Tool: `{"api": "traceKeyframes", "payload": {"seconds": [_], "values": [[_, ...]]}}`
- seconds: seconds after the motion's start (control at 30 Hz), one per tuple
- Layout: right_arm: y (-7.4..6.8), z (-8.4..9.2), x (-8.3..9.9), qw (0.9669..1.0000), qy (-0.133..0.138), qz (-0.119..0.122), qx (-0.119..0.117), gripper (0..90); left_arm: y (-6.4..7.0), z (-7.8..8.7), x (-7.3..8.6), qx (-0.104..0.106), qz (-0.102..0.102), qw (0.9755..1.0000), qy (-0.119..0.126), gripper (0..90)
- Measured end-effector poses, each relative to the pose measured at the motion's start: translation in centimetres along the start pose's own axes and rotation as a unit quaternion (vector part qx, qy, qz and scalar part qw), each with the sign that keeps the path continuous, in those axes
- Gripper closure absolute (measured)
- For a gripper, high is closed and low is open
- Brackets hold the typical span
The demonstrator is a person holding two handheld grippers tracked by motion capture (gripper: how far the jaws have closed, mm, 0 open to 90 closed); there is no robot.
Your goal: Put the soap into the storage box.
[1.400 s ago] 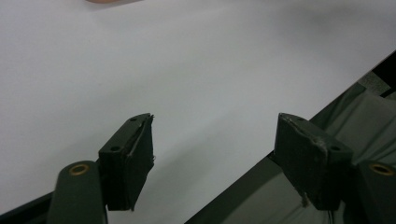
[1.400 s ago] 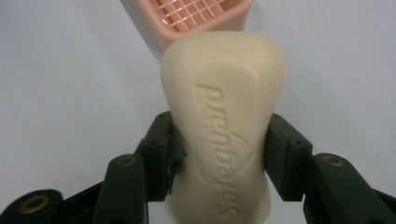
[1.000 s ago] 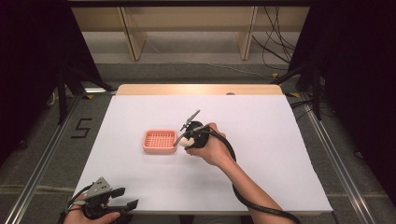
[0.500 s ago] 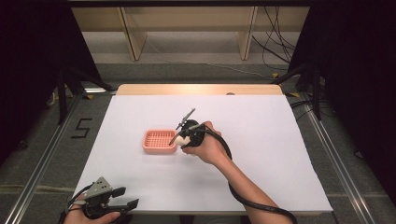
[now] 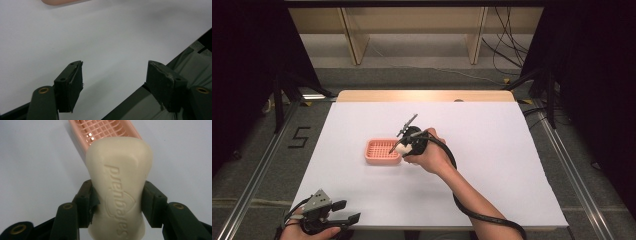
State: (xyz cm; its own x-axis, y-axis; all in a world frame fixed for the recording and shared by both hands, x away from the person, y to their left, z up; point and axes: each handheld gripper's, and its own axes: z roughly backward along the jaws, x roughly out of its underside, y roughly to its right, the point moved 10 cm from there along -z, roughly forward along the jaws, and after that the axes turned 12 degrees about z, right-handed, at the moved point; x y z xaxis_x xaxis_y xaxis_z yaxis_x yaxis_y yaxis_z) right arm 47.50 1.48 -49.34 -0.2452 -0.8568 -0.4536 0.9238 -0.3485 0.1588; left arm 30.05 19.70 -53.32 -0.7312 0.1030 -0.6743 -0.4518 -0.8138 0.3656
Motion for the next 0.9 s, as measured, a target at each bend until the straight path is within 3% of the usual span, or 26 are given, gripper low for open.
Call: {"api": "traceKeyframes", "payload": {"seconds": [0.1, 0.13, 0.17, 0.63, 0.8, 0.9], "values": [[0.0, 0.0, -0.3, 1.0000, 0.001, 0.000, 0.000, 50.5, 0.0, 0.0, 0.0, 0.001, 0.001, 1.0000, 0.000, 29.2], [-0.1, 0.1, -0.3, 0.9999, -0.001, -0.011, -0.001, 50.5, 0.1, -0.1, -0.1, 0.003, 0.005, 1.0000, 0.006, 29.2], [0.1, 0.0, -0.4, 1.0000, 0.001, 0.000, 0.001, 50.5, 0.2, -0.1, -0.1, 0.003, 0.006, 1.0000, 0.007, 29.2], [0.0, -0.5, -1.6, 1.0000, 0.004, 0.006, -0.003, 50.5, 0.0, 0.0, 0.0, 0.001, 0.000, 1.0000, 0.003, 29.2], [0.1, -0.6, -1.8, 1.0000, 0.001, -0.003, -0.002, 50.5, 0.2, -0.1, -0.1, 0.004, 0.004, 1.0000, 0.006, 29.2], [0.3, -0.7, -1.9, 1.0000, 0.003, 0.006, 0.000, 50.6, 0.2, -0.1, -0.1, 0.003, 0.001, 1.0000, 0.006, 29.1]]}}
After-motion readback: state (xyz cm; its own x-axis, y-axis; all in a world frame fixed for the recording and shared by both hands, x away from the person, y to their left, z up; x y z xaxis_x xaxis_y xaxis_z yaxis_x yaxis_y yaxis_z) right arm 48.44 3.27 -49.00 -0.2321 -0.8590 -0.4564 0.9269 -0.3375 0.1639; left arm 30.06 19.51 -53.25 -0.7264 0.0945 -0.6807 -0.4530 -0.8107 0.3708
